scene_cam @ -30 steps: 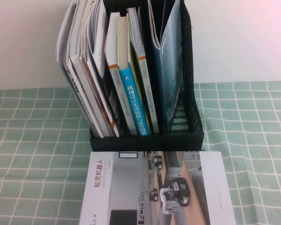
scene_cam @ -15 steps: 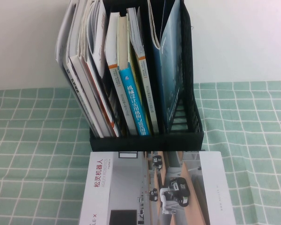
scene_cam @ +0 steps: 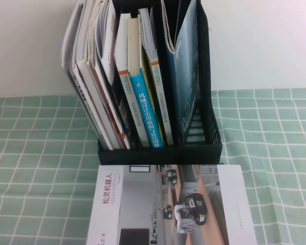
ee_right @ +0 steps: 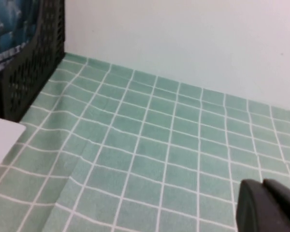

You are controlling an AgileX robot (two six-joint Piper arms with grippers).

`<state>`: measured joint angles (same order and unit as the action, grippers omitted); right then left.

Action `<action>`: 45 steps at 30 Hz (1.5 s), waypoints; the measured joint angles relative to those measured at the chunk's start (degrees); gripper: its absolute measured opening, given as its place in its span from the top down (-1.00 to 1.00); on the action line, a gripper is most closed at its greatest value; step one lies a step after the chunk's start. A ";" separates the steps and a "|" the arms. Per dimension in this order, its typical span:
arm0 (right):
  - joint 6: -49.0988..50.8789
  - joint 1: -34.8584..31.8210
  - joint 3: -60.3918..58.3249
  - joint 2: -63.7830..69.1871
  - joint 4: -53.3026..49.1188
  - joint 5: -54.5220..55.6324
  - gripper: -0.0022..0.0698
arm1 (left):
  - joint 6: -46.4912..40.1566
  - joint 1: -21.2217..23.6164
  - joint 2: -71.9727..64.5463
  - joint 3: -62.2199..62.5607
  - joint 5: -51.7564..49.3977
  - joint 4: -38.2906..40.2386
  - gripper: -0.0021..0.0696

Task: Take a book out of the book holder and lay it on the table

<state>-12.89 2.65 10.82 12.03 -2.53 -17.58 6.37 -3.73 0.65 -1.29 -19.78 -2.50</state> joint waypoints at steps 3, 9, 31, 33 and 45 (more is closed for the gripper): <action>3.20 -1.90 -2.85 -3.13 -1.30 0.00 0.94 | 0.00 0.00 0.00 0.00 0.00 0.00 0.95; 7.40 -5.52 -7.69 -7.61 -2.14 0.00 0.94 | 0.10 0.00 0.00 0.00 0.00 0.00 0.95; 11.40 -7.45 -12.37 -9.12 -2.24 -0.84 0.94 | 0.10 0.00 0.00 0.00 0.00 -0.13 0.95; 11.40 -7.45 -12.37 -9.12 -2.24 -1.61 0.94 | 0.10 0.00 0.00 0.00 0.00 -0.13 0.95; 6.41 -7.45 -12.37 -12.63 -2.92 -2.54 0.95 | -0.03 0.00 0.00 0.00 0.00 -0.16 0.95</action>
<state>-6.48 -4.80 -1.55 -0.60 -5.45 -20.12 6.34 -3.73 0.65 -1.29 -19.78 -2.66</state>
